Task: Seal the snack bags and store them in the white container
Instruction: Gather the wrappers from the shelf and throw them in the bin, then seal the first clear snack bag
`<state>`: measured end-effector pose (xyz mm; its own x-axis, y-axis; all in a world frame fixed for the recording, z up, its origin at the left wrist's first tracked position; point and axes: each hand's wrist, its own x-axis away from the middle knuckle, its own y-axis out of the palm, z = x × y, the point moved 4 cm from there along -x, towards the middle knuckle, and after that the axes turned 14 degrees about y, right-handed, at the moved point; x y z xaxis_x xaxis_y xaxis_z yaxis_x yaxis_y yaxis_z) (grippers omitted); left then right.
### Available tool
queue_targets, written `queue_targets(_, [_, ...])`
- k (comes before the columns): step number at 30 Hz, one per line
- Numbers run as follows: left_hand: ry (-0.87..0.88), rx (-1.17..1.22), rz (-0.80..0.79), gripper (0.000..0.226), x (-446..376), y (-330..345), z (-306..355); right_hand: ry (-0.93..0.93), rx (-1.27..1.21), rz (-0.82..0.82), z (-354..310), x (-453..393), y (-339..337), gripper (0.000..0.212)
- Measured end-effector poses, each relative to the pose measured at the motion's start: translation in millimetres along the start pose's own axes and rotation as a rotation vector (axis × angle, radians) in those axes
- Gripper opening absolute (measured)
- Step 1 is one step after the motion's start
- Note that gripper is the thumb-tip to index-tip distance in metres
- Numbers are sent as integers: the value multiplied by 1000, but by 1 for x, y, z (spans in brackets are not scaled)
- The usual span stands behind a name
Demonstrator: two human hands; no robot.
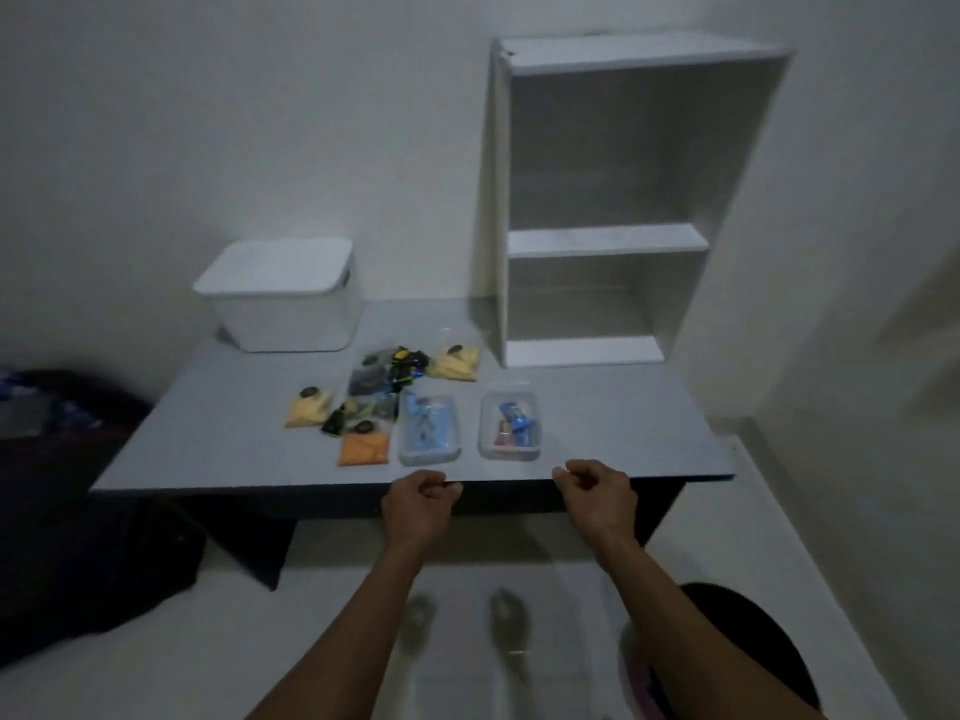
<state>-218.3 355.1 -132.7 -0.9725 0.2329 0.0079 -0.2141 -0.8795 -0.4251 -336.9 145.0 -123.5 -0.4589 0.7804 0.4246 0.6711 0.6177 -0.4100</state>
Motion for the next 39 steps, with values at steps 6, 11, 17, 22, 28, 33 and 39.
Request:
queue_targets(6, [-62,-5,238,24,-33,-111,-30,-141,40,-171,-75,14,101,26])
queue_targets(11, [-89,-16,360,27,-69,-169,-49,-222,49,-259,-133,2,174,29])
queue_targets(17, [-109,-48,408,27,-139,-191,-70,-253,28,-301,-173,-45,248,24])
queue_targets(22, [-125,-138,298,26,-209,-169,-85,-176,147,-302,-176,-103,298,26])
queue_targets(28, [-28,-303,77,32,-283,-119,-106,-139,503,-292,-164,-160,343,31])
queue_targets(33, [35,-421,-109,20,-315,-83,-123,-260,810,-272,-155,-178,366,20])
queue_targets(39, [75,-487,-230,33,-347,-58,-145,-356,967,-275,-146,-189,382,16])
